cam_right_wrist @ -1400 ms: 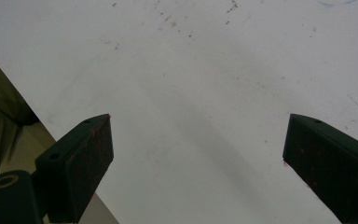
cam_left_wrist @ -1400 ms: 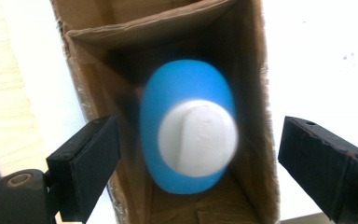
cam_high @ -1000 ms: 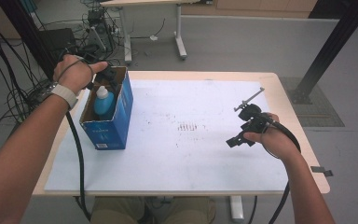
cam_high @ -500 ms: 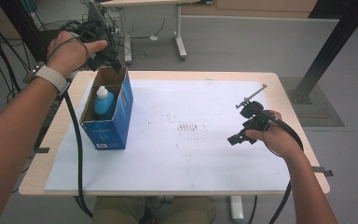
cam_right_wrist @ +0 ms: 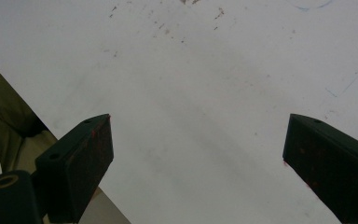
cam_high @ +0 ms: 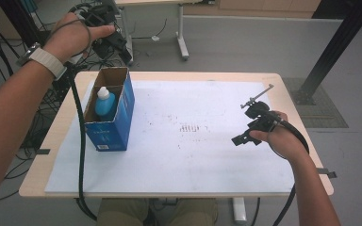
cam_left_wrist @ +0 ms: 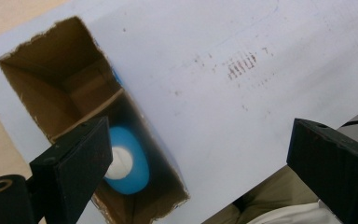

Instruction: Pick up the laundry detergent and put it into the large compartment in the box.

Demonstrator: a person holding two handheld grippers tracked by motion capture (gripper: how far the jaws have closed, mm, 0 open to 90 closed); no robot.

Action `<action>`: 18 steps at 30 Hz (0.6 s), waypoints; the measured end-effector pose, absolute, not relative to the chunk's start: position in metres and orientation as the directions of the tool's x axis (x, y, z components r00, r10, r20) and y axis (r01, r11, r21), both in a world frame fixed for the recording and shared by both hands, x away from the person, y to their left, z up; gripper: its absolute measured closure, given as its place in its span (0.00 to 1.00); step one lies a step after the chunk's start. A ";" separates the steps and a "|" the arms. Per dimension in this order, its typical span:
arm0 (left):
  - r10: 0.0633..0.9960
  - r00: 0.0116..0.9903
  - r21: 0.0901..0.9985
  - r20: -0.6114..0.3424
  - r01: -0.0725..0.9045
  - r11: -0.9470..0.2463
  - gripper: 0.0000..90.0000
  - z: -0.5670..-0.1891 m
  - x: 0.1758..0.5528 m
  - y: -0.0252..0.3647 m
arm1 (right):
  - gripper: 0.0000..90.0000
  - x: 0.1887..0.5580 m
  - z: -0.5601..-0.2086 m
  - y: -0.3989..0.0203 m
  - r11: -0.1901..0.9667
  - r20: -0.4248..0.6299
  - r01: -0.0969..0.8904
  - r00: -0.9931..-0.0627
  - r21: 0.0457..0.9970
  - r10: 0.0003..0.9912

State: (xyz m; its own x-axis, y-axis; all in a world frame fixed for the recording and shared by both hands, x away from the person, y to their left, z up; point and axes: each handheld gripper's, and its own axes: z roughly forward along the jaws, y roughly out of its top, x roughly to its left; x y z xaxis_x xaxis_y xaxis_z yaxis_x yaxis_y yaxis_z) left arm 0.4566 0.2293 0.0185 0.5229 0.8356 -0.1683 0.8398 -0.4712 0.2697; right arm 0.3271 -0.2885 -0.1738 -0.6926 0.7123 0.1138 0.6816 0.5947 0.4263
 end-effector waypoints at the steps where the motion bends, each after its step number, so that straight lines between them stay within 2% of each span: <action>1: 0.828 0.535 0.271 -0.168 0.832 -0.483 0.08 0.019 0.457 0.228 | 0.09 0.327 -0.173 -0.288 0.594 0.115 0.683 -0.691 0.425 0.714; 11: 0.726 0.673 0.276 -0.142 0.731 -0.624 0.08 0.022 0.463 0.207 | 0.09 0.318 -0.166 -0.292 0.581 0.109 0.691 -0.678 0.430 0.727; 18: 0.672 0.724 0.258 -0.157 0.686 -0.680 0.08 0.015 0.471 0.195 | 0.09 0.313 -0.164 -0.295 0.569 0.109 0.696 -0.669 0.438 0.735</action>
State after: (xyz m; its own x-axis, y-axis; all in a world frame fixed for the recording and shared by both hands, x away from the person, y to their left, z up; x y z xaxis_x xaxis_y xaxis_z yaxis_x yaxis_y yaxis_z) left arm 0.4710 0.1951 0.0147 0.7242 0.6715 -0.1568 0.6864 -0.6800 0.2579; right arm 0.3131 -0.2949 -0.1636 -0.6695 0.7348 0.1087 0.6959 0.5693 0.4378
